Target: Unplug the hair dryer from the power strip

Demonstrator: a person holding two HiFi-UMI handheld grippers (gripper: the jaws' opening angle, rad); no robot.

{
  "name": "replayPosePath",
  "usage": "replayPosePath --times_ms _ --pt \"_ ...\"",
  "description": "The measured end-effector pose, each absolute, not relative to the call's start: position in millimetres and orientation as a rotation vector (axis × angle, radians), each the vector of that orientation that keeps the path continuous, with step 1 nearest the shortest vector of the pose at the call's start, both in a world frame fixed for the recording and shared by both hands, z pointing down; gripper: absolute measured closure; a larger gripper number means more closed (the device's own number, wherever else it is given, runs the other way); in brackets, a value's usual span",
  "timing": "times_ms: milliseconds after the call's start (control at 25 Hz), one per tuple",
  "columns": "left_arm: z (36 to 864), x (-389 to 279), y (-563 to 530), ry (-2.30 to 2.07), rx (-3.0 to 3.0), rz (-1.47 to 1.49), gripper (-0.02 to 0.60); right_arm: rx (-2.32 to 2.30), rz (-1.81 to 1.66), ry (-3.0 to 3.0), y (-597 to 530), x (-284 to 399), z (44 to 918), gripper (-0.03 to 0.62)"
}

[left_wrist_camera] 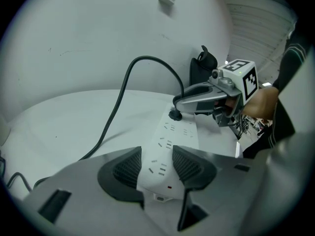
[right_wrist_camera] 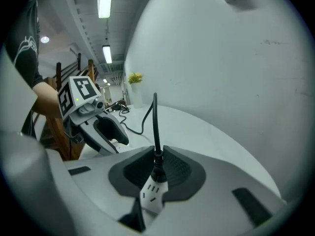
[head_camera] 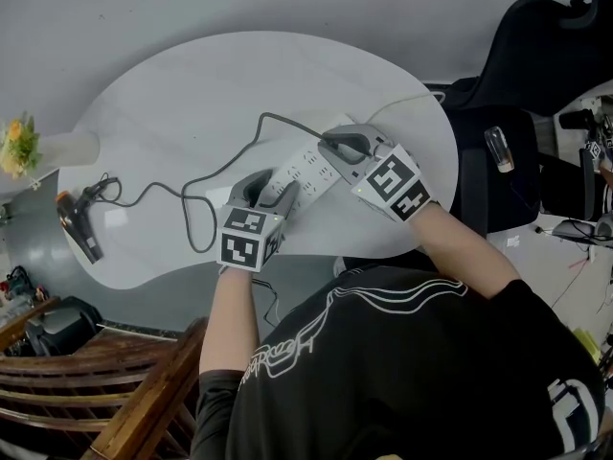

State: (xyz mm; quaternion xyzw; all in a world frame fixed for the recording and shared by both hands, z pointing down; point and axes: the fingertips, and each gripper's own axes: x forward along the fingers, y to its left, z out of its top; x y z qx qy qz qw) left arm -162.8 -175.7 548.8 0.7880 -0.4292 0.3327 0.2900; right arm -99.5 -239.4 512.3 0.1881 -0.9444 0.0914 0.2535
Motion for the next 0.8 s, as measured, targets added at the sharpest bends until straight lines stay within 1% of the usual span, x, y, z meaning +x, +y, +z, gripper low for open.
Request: replayPosePath --times_ms 120,200,400,480,800 --pt "548.9 -161.2 -176.6 -1.134 2.097 0.903 0.385 0.516 0.159 -2.523 -237.1 -101.8 511.1 0.559" --pt "548.8 -160.6 -176.2 -1.131 2.103 0.901 0.385 0.506 0.157 -2.52 -236.4 -100.9 511.8 0.559" --pt "548.9 -160.1 -174.8 -1.114 2.126 0.903 0.385 0.503 0.342 -2.566 -240.8 -95.6 514.1 0.559" --pt "548.7 -160.4 -174.9 -1.108 2.129 0.904 0.385 0.506 0.356 -2.567 -241.7 -95.3 513.8 0.559" --pt "548.7 -157.0 -176.2 -1.099 2.122 0.923 0.388 0.496 0.186 -2.499 -235.7 -98.5 511.2 0.56"
